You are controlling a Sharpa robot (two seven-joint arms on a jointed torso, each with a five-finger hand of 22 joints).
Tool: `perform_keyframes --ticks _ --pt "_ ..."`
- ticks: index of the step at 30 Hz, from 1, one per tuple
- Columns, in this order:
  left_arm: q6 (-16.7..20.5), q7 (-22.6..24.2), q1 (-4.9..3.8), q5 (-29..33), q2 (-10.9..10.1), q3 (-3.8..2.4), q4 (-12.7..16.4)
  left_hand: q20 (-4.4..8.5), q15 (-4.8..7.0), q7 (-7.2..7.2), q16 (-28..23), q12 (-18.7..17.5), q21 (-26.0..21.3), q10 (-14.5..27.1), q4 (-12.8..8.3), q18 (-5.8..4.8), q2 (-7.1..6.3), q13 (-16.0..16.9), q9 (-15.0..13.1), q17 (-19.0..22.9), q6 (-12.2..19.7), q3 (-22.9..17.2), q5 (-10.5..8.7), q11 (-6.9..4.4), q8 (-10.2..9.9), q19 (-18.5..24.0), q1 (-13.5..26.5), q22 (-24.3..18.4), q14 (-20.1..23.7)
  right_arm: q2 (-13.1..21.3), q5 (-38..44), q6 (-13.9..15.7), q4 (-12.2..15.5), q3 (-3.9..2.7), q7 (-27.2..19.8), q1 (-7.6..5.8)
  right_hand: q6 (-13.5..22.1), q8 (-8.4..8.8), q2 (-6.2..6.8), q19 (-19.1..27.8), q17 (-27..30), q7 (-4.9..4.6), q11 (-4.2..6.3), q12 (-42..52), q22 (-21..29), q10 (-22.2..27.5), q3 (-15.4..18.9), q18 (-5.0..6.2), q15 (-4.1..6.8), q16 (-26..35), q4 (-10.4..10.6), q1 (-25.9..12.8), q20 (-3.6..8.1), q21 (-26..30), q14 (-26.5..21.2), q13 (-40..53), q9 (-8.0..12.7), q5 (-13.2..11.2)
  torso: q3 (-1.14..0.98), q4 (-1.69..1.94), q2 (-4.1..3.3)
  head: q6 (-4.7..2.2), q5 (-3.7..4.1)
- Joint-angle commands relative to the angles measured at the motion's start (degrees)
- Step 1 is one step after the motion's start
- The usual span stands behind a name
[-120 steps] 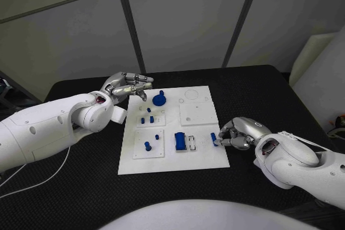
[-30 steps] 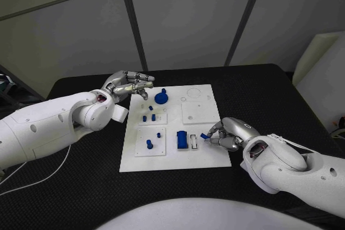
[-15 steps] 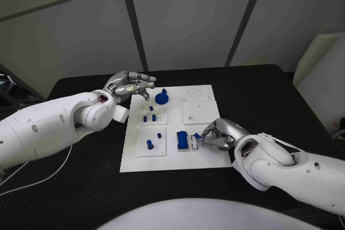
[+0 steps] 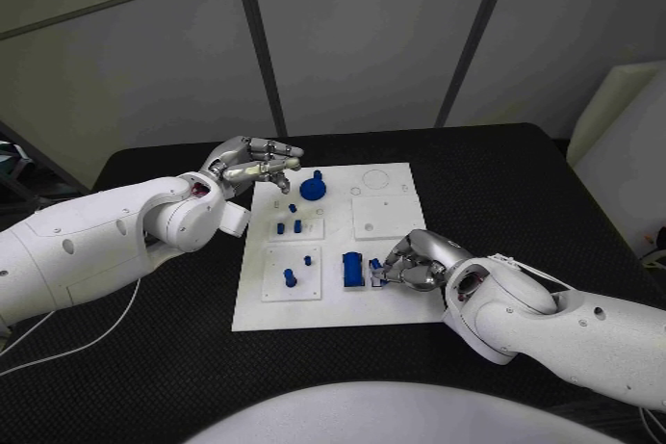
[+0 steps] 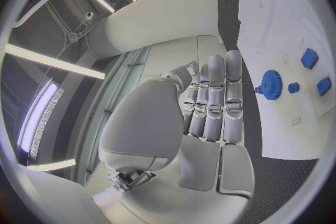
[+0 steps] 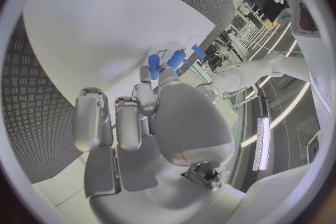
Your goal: Assemble the parts on the task board
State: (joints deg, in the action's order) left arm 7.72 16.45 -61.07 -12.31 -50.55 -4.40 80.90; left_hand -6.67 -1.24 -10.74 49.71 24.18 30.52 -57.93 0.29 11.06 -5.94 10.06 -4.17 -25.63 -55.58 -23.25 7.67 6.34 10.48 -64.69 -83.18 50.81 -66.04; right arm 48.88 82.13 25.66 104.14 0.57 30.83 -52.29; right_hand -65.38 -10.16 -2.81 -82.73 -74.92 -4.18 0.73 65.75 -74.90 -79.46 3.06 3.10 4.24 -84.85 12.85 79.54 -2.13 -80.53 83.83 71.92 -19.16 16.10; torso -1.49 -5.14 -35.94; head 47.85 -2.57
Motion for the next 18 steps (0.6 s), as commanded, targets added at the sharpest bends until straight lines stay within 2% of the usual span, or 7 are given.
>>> perform_keyframes --ticks 1,3,7,12,18 --pt "-0.87 -0.02 -0.09 0.18 -0.03 -0.04 0.13 -0.01 -0.19 0.03 -0.03 0.36 -0.05 0.33 -0.05 -0.65 0.12 -0.02 0.06 0.05 0.38 -0.40 0.12 -0.08 0.29 0.39 0.31 0.07 0.31 -0.08 -0.66 -1.81 0.04 0.03 0.12 -0.03 -0.96 -0.40 0.24 -0.23 -7.15 0.92 0.23 0.55 -4.19 -0.80 0.22 -0.16 0.26 -0.07 0.97 -1.58 0.12 -0.26 4.57 0.33 0.00 0.33 -0.02 -0.04 0.04 0.04 -0.01" --pt "-0.92 -0.07 -0.09 0.18 -0.03 -0.04 0.13 -0.01 -0.19 0.03 -0.03 0.36 -0.05 0.33 -0.05 -0.65 0.12 -0.02 0.06 0.05 0.38 -0.40 0.12 -0.08 0.29 0.39 0.31 0.07 0.31 -0.10 -0.72 -2.01 0.07 0.03 0.10 -0.03 -1.07 -0.51 0.59 -0.21 -7.14 0.92 0.23 0.60 -4.16 -0.85 0.53 -0.15 0.24 -0.06 1.52 -2.48 0.12 -0.23 4.56 0.40 -0.04 0.40 -0.02 -0.08 0.01 0.09 -0.06" --pt "-0.98 -0.12 -0.09 0.18 -0.03 -0.04 0.14 -0.01 -0.19 0.03 -0.03 0.36 -0.05 0.33 -0.05 -0.65 0.12 -0.02 0.06 0.05 0.38 -0.40 0.12 -0.08 0.29 0.39 0.31 0.07 0.31 -0.16 -0.70 -2.21 0.06 0.03 0.11 -0.03 -1.19 -0.74 1.40 -0.17 -7.08 0.93 0.23 0.60 -4.14 -0.91 1.57 -0.14 0.26 0.00 2.71 -4.40 0.13 -0.17 4.54 0.52 -0.14 3.34 -0.01 -0.06 0.01 0.05 -0.09" --pt "-1.04 -0.16 -0.09 0.18 -0.04 -0.04 0.12 0.00 -0.18 0.03 -0.03 0.39 -0.03 0.35 -0.12 -0.64 0.12 -0.03 0.07 0.07 0.40 -0.48 0.13 -0.09 0.30 0.40 0.27 0.10 0.33 -0.21 -0.67 -2.22 0.06 0.03 0.11 -0.04 -1.26 -0.96 1.79 -0.12 -7.05 0.82 0.10 0.63 -4.10 -0.97 3.28 -0.13 0.16 0.05 3.74 -7.15 0.07 -0.10 4.53 0.65 -0.23 4.41 -0.01 0.02 0.02 0.04 -0.09" --pt "-1.12 -0.20 -0.09 0.18 -0.06 -0.04 0.10 0.00 -0.18 0.03 -0.03 0.39 -0.03 0.35 -0.12 -0.63 0.12 -0.03 0.07 0.07 0.40 -0.49 0.13 -0.09 0.30 0.41 0.27 0.10 0.33 -0.32 -0.88 -1.81 -0.08 0.03 -0.06 -0.04 -1.15 -1.19 1.31 -0.03 -6.93 0.83 0.08 0.55 -4.00 -0.95 5.58 -0.09 0.13 0.16 3.79 -10.69 0.01 0.04 4.50 0.74 -0.33 2.77 -0.01 0.00 0.02 0.05 -0.15"
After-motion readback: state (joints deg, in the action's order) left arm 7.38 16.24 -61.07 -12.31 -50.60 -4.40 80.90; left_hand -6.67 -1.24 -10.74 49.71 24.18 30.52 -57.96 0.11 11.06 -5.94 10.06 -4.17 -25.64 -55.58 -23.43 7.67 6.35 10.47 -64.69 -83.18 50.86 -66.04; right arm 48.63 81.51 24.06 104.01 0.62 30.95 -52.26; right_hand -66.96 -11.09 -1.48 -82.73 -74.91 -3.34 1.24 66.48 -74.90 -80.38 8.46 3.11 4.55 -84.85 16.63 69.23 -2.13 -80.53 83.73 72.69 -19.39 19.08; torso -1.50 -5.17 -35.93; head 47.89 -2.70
